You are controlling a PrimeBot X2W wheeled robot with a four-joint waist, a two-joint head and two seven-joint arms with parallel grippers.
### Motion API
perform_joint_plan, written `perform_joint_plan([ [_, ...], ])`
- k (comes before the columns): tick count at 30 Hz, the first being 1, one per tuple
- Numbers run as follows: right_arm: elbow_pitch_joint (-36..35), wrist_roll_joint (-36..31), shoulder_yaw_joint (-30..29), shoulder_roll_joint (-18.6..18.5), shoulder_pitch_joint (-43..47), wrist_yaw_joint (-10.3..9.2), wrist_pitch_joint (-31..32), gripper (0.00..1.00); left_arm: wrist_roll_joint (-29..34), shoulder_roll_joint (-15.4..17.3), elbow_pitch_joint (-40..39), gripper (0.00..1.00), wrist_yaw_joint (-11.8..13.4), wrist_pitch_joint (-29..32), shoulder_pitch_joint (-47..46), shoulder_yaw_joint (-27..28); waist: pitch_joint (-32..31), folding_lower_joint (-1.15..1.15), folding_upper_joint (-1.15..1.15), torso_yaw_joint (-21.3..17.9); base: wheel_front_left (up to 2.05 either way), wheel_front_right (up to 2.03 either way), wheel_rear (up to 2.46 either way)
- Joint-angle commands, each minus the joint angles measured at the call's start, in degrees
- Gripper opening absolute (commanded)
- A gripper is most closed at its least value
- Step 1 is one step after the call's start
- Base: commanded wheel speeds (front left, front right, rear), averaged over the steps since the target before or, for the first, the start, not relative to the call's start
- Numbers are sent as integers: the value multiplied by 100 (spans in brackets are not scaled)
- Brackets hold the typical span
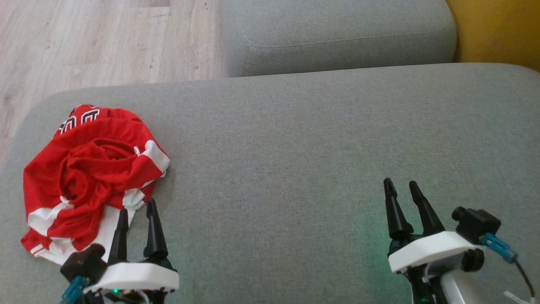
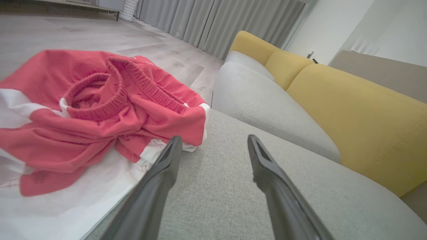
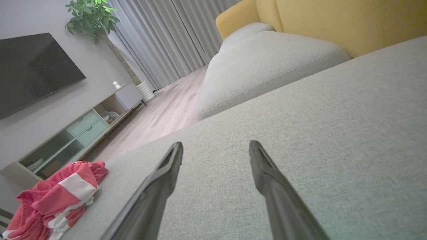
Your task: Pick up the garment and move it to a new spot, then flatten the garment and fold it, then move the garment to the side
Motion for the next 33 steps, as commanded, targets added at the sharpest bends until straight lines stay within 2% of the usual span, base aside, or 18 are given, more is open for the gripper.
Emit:
perform_joint_plan([
  [1, -145, -275, 134, -42, -297, -3, -104, 100, 269, 37, -202, 100, 17, -104, -283, 123, -5, 0, 0, 2, 0, 0, 0],
  [33, 317, -2891, -448, -56, -428, -4, -627, 100, 2550, 46, -1, 100, 83, -631, -360, 27, 10, 0, 0, 37, 0, 0, 0],
])
